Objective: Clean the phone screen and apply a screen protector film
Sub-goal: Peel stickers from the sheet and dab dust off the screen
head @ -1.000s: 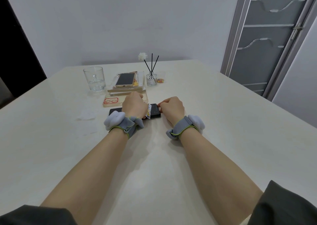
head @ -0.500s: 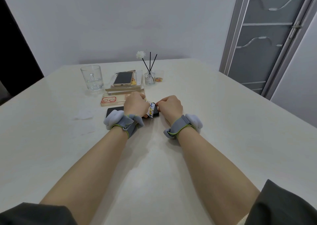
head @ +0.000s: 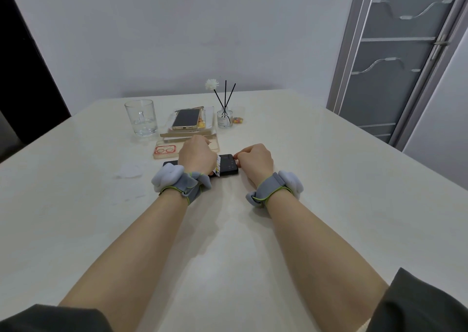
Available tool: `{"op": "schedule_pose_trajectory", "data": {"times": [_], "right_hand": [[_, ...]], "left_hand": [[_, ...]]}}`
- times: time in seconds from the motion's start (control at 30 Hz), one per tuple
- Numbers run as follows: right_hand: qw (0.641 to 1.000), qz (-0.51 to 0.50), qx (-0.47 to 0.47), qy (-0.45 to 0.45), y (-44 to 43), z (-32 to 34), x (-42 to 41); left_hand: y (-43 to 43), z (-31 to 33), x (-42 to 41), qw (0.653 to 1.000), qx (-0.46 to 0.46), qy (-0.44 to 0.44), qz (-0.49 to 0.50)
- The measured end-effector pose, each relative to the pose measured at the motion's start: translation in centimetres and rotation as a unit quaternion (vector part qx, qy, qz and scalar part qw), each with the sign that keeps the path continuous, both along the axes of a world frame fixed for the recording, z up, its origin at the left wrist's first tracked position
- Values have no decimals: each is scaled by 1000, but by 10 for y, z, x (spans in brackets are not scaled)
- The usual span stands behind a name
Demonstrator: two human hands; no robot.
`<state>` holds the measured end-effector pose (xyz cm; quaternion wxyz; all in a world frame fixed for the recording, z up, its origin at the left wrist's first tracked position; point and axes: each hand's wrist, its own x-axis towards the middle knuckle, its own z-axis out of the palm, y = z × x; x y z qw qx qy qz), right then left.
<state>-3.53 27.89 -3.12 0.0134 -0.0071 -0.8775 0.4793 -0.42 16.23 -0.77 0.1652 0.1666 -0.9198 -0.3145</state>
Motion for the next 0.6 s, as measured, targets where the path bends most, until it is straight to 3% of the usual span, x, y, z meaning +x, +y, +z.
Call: {"op": "schedule_pose_trajectory", "data": {"times": [0.43, 0.6], "right_hand": [[1000, -1, 4, 4, 0, 1, 0], [1000, -5, 1, 5, 0, 1, 1]], "left_hand": [[9, -6, -6, 1000, 16, 6, -21], [9, -3, -6, 996, 81, 16, -34]]}}
